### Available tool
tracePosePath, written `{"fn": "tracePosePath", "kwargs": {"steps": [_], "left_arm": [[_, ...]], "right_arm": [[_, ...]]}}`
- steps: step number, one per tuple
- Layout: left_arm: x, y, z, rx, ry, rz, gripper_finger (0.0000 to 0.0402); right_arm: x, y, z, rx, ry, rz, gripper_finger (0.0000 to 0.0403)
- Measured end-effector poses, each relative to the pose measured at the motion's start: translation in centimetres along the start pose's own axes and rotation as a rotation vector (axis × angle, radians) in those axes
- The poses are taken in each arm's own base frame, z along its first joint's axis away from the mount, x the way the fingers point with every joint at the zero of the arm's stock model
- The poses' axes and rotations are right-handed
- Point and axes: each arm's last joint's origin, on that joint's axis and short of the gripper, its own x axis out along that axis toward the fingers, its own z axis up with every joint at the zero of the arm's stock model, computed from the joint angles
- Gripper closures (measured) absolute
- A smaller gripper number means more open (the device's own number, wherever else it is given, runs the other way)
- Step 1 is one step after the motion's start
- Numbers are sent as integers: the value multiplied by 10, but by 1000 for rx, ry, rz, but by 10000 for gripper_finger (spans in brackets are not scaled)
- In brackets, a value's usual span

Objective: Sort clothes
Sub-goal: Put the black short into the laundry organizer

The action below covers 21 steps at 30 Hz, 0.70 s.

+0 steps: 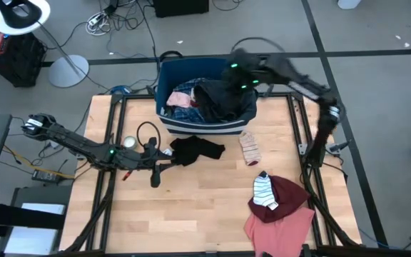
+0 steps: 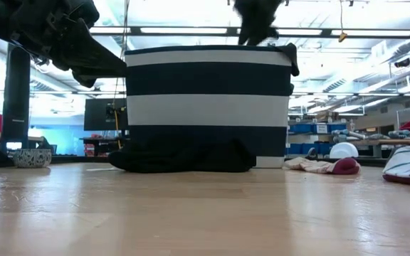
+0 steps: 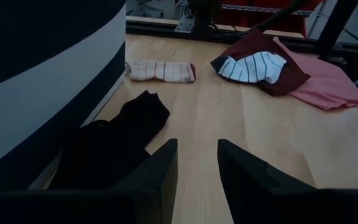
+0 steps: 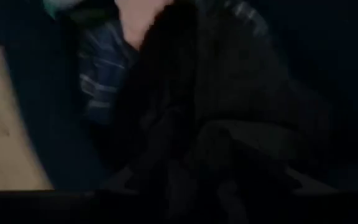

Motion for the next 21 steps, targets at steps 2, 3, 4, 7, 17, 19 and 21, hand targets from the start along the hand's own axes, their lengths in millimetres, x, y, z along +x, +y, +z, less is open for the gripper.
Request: {"fn": "tracePosePath", "kwargs": {"steps": [2, 3, 4, 7, 17, 19, 21], "left_arm": [[0, 0, 0, 0, 2, -4, 282], [0, 0, 0, 0, 4, -11, 282], [0, -1, 0, 0, 5, -19, 282], [0, -1, 0, 0, 7, -27, 282], [0, -1, 0, 0, 7, -26, 282], [0, -1, 0, 0, 7, -26, 282], [0, -1, 0, -1, 6, -26, 282]], "right_arm": [[-29, 2, -7, -9, -61, -16, 228], [-43, 4, -12, -15, -92, -33, 228], [-56, 5, -17, -20, -123, -53, 228], [-89, 10, -40, -32, -191, -97, 230], [-96, 13, -154, 0, -220, -139, 234], [-86, 14, -174, -6, -246, -116, 235], [-77, 13, -190, 11, -301, -92, 237]]}}
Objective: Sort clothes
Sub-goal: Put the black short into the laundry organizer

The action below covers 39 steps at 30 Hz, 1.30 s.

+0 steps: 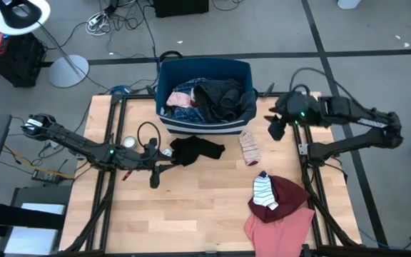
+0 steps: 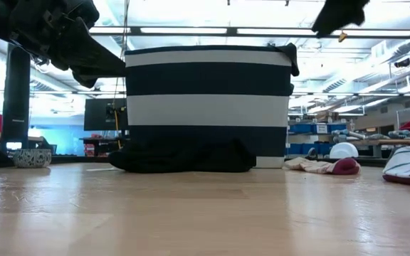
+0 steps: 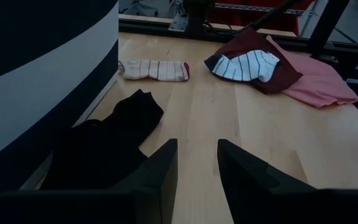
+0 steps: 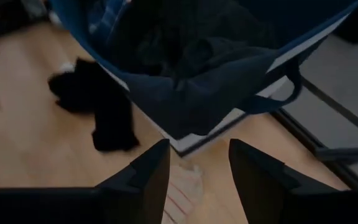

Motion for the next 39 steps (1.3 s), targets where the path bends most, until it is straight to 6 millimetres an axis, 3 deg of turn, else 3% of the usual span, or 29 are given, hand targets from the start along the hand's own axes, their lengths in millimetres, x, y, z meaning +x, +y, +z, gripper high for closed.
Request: {"fn": "tracePosePath", "kwargs": {"steps": [11, 17, 22, 39], "left_arm": [[0, 0, 1, -5, -12, -3, 282], [0, 0, 1, -5, -12, -3, 282], [0, 0, 1, -5, -12, -3, 282], [0, 0, 1, -4, -14, -3, 282]], "right_arm": [[57, 0, -83, 166, -258, 65, 237], [83, 1, -111, 165, -335, 47, 238], [93, 1, -118, 122, -402, -48, 240], [99, 8, -100, 33, -546, -104, 262]]}}
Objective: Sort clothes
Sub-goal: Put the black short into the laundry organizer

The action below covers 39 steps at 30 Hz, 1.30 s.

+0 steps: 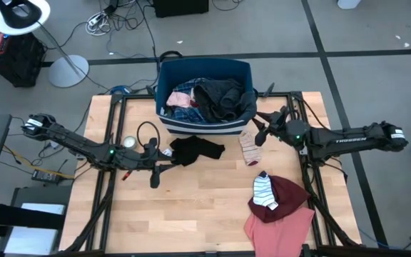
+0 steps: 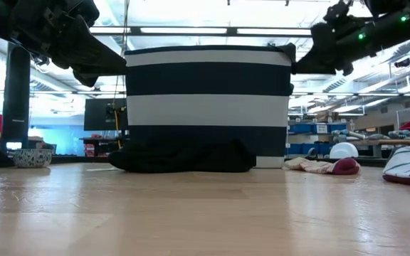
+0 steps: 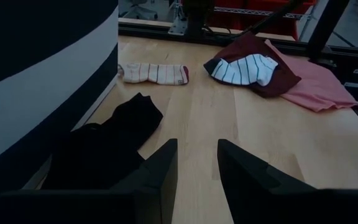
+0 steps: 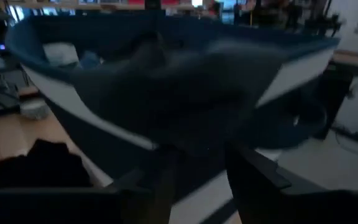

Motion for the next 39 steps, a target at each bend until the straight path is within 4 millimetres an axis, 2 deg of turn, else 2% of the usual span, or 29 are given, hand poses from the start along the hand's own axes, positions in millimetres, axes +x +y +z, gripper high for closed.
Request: {"fn": "tracePosePath", "kwargs": {"steps": [4, 8, 9, 12, 17, 22, 25, 30, 39], "left_arm": [[0, 0, 0, 0, 0, 0, 282], [0, 0, 0, 0, 1, 1, 282], [0, 0, 0, 0, 1, 1, 282], [0, 0, 0, 0, 0, 1, 282], [0, 0, 0, 0, -1, 1, 282], [0, 0, 0, 1, -5, 14, 282], [0, 0, 1, -1, -10, 13, 282], [0, 0, 1, -3, -15, 12, 282], [0, 0, 1, -2, -8, 12, 282]], "right_arm": [[1, 0, 5, 1, -44, -13, 295], [0, 0, 8, 0, -68, -12, 381], [0, 0, 10, -10, -75, -17, 390], [-1, 1, 28, -11, -121, -30, 396], [-3, 3, 73, -54, -215, -14, 399], [8, 16, 109, -95, -232, 66, 401], [26, 30, 118, -138, -183, 107, 401], [71, 48, 134, -169, -139, 138, 401], [157, 56, 167, -39, 99, 185, 397]]}}
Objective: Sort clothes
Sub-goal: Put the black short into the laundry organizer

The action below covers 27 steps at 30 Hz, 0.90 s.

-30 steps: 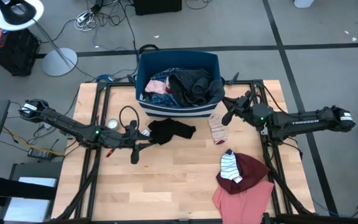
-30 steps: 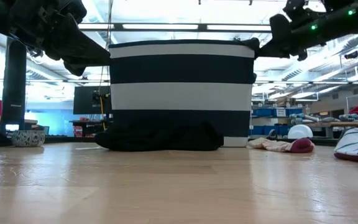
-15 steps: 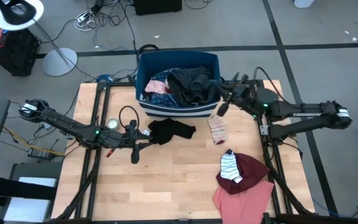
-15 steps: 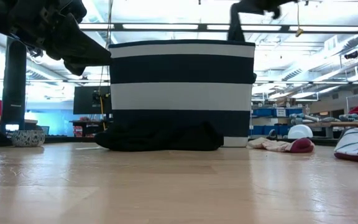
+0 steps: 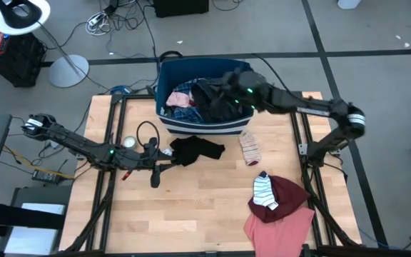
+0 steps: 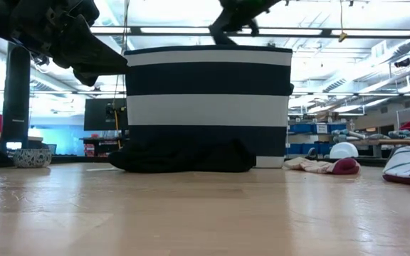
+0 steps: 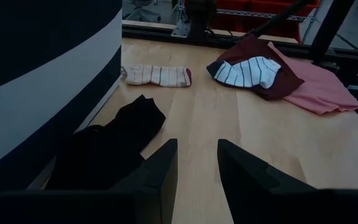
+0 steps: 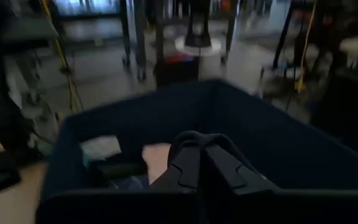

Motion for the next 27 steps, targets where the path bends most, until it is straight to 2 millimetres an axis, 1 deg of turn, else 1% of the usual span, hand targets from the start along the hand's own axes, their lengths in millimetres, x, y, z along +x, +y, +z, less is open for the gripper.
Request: {"fn": "tracePosePath", "kwargs": {"steps": [3, 7, 10, 13, 16, 20, 23, 27], "left_arm": [[0, 0, 0, 1, 2, 0, 282], [0, 0, 0, 2, 4, 0, 282], [0, 0, 0, 2, 5, 0, 282], [0, 0, -1, 2, 7, -4, 282], [0, 0, -1, 2, 7, -5, 282], [0, 0, -1, 2, 8, -4, 282], [0, 0, -1, 2, 7, -4, 282], [0, 0, -1, 2, 7, -4, 282]], "right_arm": [[19, -2, 5, -5, 90, -16, 381], [35, -3, 3, 9, 197, -27, 347], [38, -4, 0, 35, 264, -7, 316], [34, -6, 3, 47, 276, -4, 285], [19, -10, 11, 50, 283, -8, 259], [-13, -17, 25, 51, 288, -10, 233], [-38, -23, 28, 65, 342, -19, 224], [-70, -30, 28, 83, 432, -58, 224]]}}
